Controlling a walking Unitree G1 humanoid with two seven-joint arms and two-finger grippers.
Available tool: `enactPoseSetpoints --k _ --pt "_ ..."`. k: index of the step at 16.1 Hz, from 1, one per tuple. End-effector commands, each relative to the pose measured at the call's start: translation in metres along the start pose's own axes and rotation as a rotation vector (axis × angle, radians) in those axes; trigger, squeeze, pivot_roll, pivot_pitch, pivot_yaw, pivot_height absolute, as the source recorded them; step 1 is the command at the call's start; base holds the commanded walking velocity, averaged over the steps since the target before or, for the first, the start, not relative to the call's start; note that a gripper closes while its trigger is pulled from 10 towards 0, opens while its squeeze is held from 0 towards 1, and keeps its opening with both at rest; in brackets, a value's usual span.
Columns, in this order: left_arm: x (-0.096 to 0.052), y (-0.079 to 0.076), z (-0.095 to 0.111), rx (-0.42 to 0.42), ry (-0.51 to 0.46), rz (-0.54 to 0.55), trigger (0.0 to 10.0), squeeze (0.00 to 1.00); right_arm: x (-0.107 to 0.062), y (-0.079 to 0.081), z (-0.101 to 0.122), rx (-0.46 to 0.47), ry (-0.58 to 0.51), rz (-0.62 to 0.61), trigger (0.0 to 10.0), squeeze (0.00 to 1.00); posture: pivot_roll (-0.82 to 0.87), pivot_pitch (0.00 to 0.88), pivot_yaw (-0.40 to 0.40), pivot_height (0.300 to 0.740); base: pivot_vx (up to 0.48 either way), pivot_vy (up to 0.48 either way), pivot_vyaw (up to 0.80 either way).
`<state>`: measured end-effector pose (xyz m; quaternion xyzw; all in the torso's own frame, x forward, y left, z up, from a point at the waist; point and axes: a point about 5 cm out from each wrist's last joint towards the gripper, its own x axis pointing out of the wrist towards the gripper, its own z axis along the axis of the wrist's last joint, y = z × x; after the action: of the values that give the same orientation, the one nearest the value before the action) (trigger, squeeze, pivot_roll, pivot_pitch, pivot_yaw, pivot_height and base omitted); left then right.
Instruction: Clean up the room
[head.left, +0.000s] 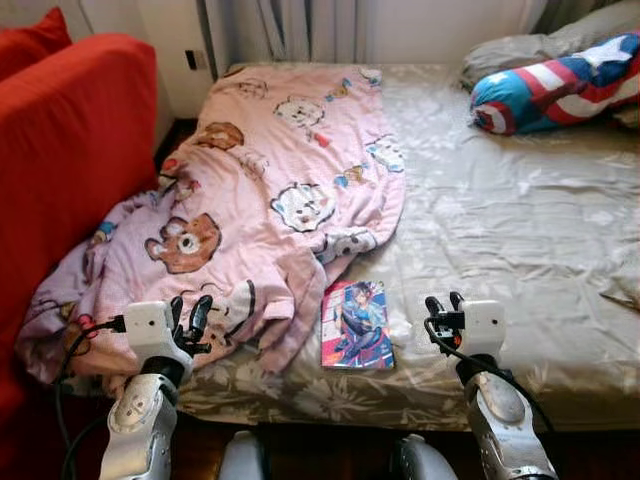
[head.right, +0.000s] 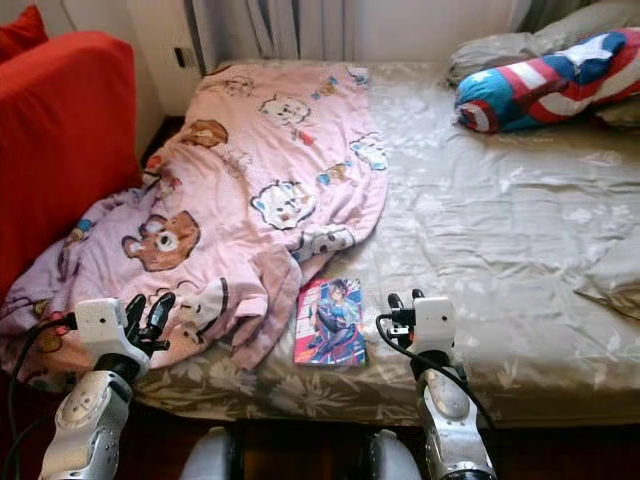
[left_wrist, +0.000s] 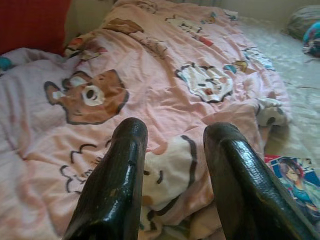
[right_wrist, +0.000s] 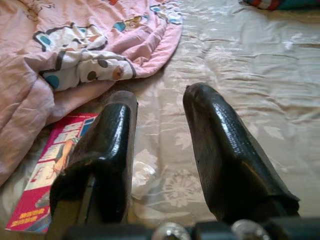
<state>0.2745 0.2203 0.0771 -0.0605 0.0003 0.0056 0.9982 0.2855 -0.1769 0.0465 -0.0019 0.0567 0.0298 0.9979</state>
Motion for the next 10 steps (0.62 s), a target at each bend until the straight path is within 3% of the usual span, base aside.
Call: enactPoseSetpoints --k 1,7,10 --pt "-0.0015 0.0004 -0.0062 -0.014 0.033 0.000 10.0 0.00 -0.0035 0.0001 -0.0069 -0.008 0.023 0.002 10.0 0.00 -0.03 0.108 -0.013 0.637 0.000 0.000 0.00" --pt "0.0001 -0.0002 -0.0049 -0.008 0.030 -0.006 10.0 0.00 -0.0041 0.0015 -0.0068 -0.014 0.016 0.016 10.0 0.00 -0.03 0.117 -0.011 0.637 0.000 0.000 0.80" --pt "0.0004 -0.0005 -0.0049 -0.007 0.032 -0.005 10.0 0.00 -0.0039 -0.0007 -0.0061 0.002 0.014 -0.004 10.0 0.00 -0.03 0.127 -0.011 0.637 0.000 0.000 0.00"
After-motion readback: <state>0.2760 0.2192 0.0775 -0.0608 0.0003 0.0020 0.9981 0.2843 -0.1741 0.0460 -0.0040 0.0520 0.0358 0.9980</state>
